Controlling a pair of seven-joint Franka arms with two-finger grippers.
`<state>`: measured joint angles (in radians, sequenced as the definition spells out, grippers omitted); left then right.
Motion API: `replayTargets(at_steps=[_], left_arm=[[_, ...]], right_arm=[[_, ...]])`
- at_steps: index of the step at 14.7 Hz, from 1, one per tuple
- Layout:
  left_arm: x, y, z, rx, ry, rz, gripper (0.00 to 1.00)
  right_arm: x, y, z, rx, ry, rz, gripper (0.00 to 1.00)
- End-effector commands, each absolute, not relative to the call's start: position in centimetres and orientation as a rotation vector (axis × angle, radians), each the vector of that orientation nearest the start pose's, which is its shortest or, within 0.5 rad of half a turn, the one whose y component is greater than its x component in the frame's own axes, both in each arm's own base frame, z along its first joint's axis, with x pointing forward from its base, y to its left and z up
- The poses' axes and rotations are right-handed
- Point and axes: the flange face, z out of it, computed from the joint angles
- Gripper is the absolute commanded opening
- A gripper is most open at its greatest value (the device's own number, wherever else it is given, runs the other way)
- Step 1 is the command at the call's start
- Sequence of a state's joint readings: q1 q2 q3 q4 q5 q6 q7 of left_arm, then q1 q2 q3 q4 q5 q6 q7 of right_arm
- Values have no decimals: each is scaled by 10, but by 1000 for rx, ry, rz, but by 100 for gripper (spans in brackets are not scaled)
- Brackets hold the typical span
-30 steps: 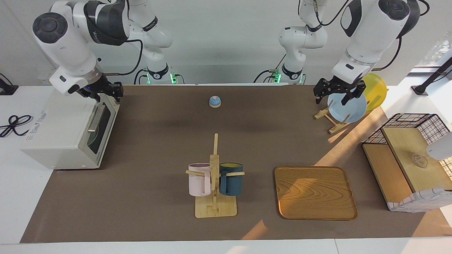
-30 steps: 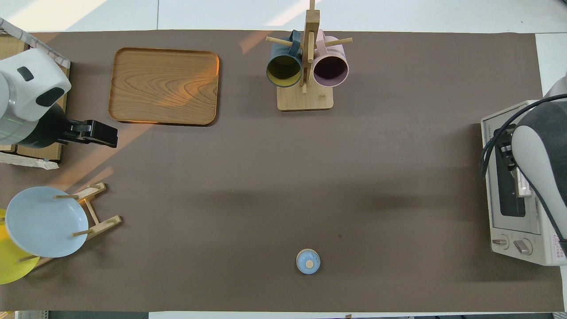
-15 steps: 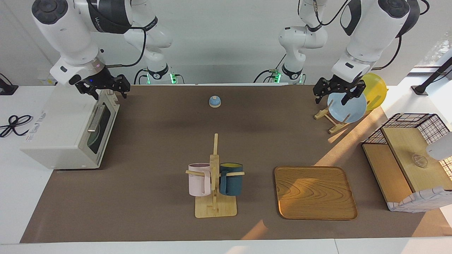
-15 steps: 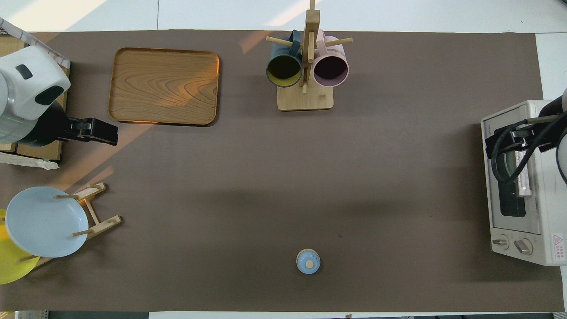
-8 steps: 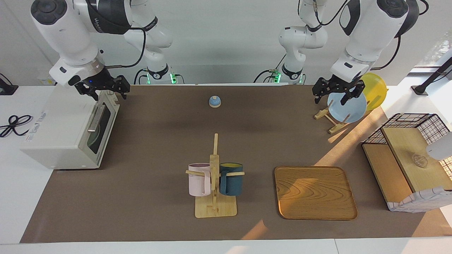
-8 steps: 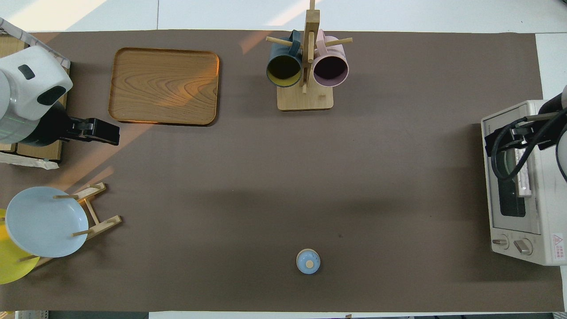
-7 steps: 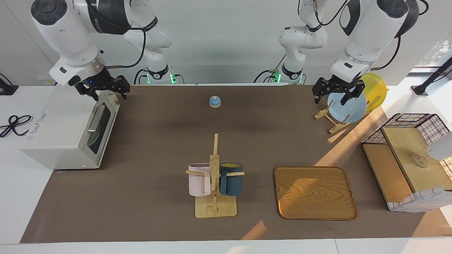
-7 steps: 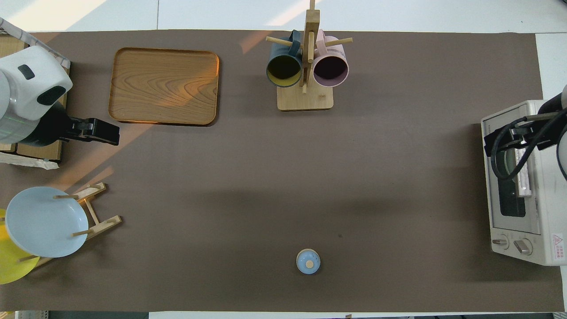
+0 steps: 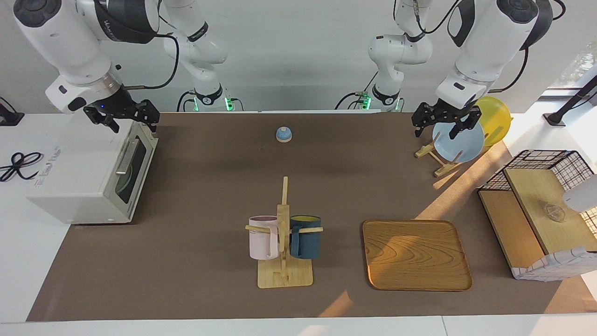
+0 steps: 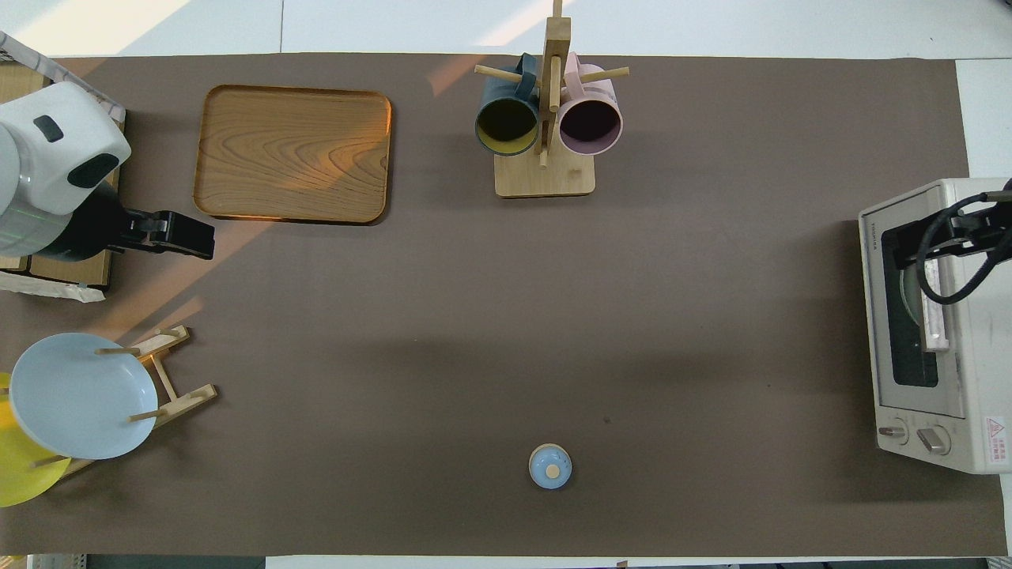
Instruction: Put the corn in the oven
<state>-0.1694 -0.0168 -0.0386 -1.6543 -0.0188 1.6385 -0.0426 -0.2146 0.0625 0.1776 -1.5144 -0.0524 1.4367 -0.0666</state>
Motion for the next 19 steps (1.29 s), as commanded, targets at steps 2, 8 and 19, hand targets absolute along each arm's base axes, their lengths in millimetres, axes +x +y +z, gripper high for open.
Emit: replayTargets(at_steps=[2, 8, 19], left_arm=[[537, -116, 607, -3147, 252, -41, 100], [539, -114, 607, -3149, 245, -50, 100], [539, -112, 606, -3149, 240, -45, 100]], right_arm=[[565, -20, 608, -3139, -53, 201, 100], [565, 1, 609, -3141, -111, 196, 100], [565, -5, 613, -3132, -74, 190, 100]])
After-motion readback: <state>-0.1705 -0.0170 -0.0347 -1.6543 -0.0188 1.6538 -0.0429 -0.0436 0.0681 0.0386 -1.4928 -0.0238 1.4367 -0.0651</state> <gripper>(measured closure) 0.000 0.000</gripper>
